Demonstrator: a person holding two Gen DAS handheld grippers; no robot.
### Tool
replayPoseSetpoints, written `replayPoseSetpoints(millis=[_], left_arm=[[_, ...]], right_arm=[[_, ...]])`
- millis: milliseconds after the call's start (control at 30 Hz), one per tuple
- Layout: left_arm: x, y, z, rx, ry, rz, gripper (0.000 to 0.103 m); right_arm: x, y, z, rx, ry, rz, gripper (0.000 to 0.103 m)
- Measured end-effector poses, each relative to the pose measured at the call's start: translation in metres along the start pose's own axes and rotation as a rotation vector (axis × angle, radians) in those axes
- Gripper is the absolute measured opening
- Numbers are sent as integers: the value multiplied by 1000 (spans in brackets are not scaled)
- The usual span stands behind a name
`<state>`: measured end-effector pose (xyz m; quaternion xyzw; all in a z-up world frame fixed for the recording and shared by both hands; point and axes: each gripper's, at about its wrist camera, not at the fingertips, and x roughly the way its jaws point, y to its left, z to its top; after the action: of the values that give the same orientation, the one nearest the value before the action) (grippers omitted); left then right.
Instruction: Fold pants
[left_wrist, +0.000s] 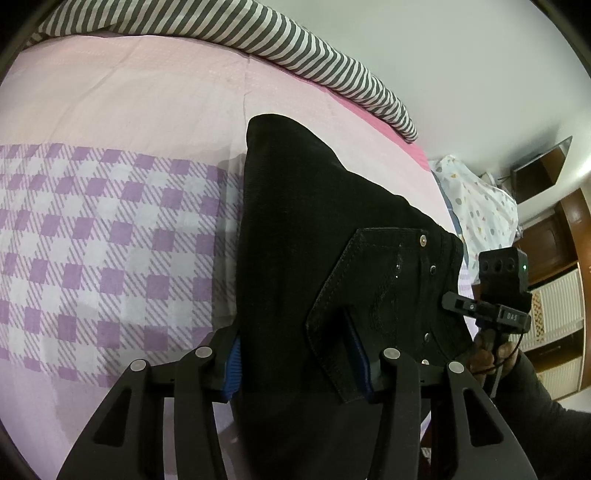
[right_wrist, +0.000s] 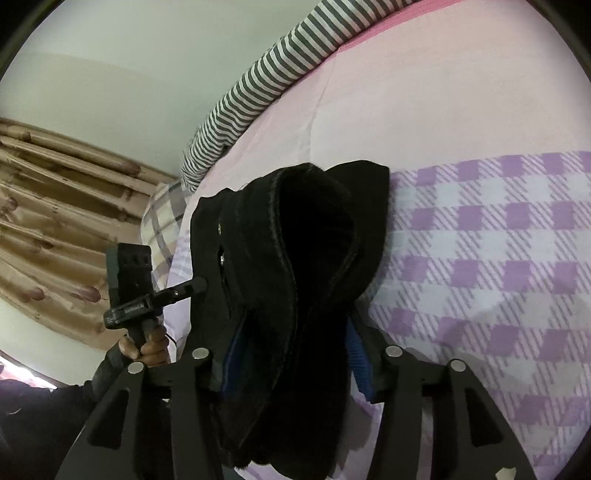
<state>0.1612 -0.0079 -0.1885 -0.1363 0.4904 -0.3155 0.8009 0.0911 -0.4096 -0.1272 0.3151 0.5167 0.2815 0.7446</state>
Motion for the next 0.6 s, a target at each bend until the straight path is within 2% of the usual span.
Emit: replayPoseSetpoints(millis=[67,133,300,433,600], left_arm=[[0,-4,0,-7,-4,26,48],[2,-12,1,-2,-3,86,45],[4,-35,2,64,-12,204,29],[0,-46,3,86,-25,233,18],[-9,-59,1,139,-42,269,16]], right_arm=[[-2,-3,-4,82,-29,6,32],[-7,0,-8,106,-58,-16,28],[-12,26,-12,132,-107,-84,23],[-15,41,-10,136,-127,-111,23],[-17,60,-9,142,-146,-96,22]])
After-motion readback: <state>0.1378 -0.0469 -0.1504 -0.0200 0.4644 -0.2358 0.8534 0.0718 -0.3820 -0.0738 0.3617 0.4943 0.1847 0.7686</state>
